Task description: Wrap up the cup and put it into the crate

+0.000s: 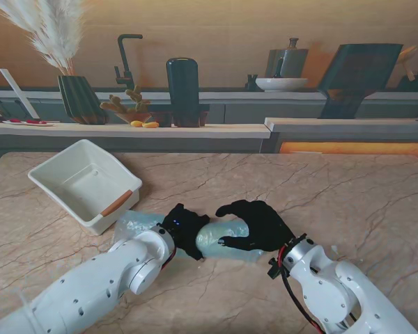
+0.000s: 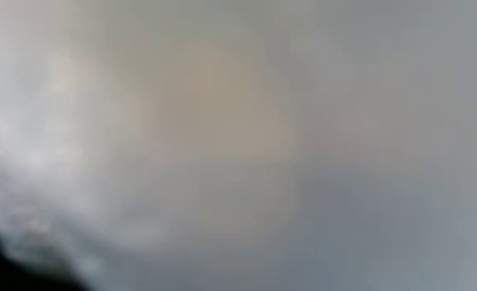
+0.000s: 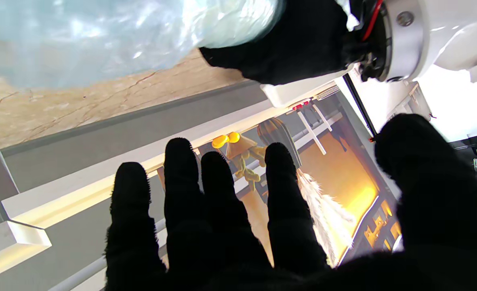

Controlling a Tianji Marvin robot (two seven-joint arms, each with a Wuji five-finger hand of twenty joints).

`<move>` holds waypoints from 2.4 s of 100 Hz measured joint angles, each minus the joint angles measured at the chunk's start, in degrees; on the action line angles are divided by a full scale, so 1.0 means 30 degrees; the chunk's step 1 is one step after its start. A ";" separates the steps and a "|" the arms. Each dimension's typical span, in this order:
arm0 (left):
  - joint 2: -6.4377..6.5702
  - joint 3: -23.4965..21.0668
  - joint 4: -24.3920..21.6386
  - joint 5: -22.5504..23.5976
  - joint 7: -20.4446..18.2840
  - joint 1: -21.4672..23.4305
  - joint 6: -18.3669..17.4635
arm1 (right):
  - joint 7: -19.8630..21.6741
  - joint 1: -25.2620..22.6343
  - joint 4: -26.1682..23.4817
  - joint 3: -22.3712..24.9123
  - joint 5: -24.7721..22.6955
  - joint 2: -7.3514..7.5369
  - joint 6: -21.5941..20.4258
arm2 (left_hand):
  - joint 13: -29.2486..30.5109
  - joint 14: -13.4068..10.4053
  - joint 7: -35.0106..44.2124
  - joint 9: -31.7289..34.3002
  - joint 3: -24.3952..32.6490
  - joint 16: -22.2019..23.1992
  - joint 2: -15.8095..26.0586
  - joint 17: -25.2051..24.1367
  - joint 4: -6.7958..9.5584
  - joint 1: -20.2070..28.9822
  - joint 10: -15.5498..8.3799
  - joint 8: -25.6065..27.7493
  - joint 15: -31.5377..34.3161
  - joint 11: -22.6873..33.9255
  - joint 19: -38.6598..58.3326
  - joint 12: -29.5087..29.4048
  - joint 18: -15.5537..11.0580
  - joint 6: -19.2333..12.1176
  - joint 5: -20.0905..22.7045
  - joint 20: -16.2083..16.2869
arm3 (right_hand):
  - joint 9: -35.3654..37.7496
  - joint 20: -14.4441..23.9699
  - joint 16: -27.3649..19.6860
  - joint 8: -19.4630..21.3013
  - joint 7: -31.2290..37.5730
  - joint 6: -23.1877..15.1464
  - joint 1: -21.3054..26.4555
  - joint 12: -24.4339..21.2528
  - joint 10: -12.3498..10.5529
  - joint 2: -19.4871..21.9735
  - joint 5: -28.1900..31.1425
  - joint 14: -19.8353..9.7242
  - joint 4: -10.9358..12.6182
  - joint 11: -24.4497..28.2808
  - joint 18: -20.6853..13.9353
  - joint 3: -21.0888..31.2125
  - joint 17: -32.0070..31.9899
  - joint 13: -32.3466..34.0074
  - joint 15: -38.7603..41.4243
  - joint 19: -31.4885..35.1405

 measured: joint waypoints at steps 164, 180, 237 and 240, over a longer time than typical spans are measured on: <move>0.1445 -1.4066 -0.1381 0.5843 0.0378 0.2257 -0.3319 | -0.1459 -0.1474 -0.0955 0.1006 -0.1320 -0.0293 0.1515 | -0.0011 -0.1164 0.0003 -0.0045 0.0000 -0.0078 -0.0008 -0.0819 -0.0536 0.0331 0.0018 -0.0185 -0.1750 -0.0215 -0.1662 0.0000 -0.0685 0.0297 -0.0052 -0.0258 | 0.0413 0.0010 0.0027 0.0000 0.0587 -0.0120 0.0071 -0.0041 -0.0005 0.0776 0.0480 -0.0073 0.0000 0.0585 0.0019 -0.0108 0.0453 0.0407 0.0837 0.0002; 0.1241 -1.3992 -0.0864 0.3780 0.1642 0.2295 -0.1023 | -0.1056 -0.1292 -0.0910 0.0931 -0.1167 -0.0253 0.1630 | -0.0250 -0.1131 0.0003 -0.0051 0.0000 -0.0097 -0.0008 -0.1093 -0.0536 0.0357 0.0017 -0.0185 -0.1525 -0.0219 -0.1670 0.0000 -0.0679 0.0296 -0.0059 -0.0258 | 0.0413 0.0010 0.0027 0.0000 0.0587 -0.0120 0.0142 -0.0041 -0.0005 0.0775 0.0480 -0.0073 0.0000 0.0585 0.0021 -0.0103 0.0453 0.0407 0.0837 0.0002; 0.1332 -1.2606 0.1614 0.4536 0.0348 0.0380 -0.2978 | -0.0385 -0.0953 -0.0891 0.0632 -0.1009 -0.0166 0.2350 | -0.0673 -0.1411 0.0003 -0.0275 -0.0006 -0.0290 -0.0008 -0.1435 -0.0540 0.0575 -0.0046 -0.0242 -0.2004 -0.0350 -0.2434 0.0000 -0.0681 0.0295 -0.0260 -0.0519 | 0.0414 0.0010 0.0027 0.0000 0.0587 -0.0120 0.0143 -0.0041 -0.0005 0.0944 0.0481 -0.0034 0.0000 0.0585 0.0023 -0.0047 0.0453 0.0407 0.0837 0.0010; 0.1349 -1.2650 0.1682 0.4605 0.0473 0.0393 -0.2932 | -0.0356 -0.0914 -0.0881 0.0596 -0.1009 -0.0156 0.2398 | -0.0673 -0.1421 0.0003 -0.0276 -0.0006 -0.0290 -0.0008 -0.1436 -0.0541 0.0575 -0.0047 -0.0384 -0.2036 -0.0351 -0.2436 0.0000 -0.0681 0.0293 -0.0260 -0.0524 | 0.0414 0.0010 0.0026 0.0000 0.0587 -0.0120 0.0143 -0.0041 -0.0005 0.0970 0.0481 -0.0034 0.0000 0.0585 0.0023 -0.0048 0.0453 0.0407 0.0837 0.0010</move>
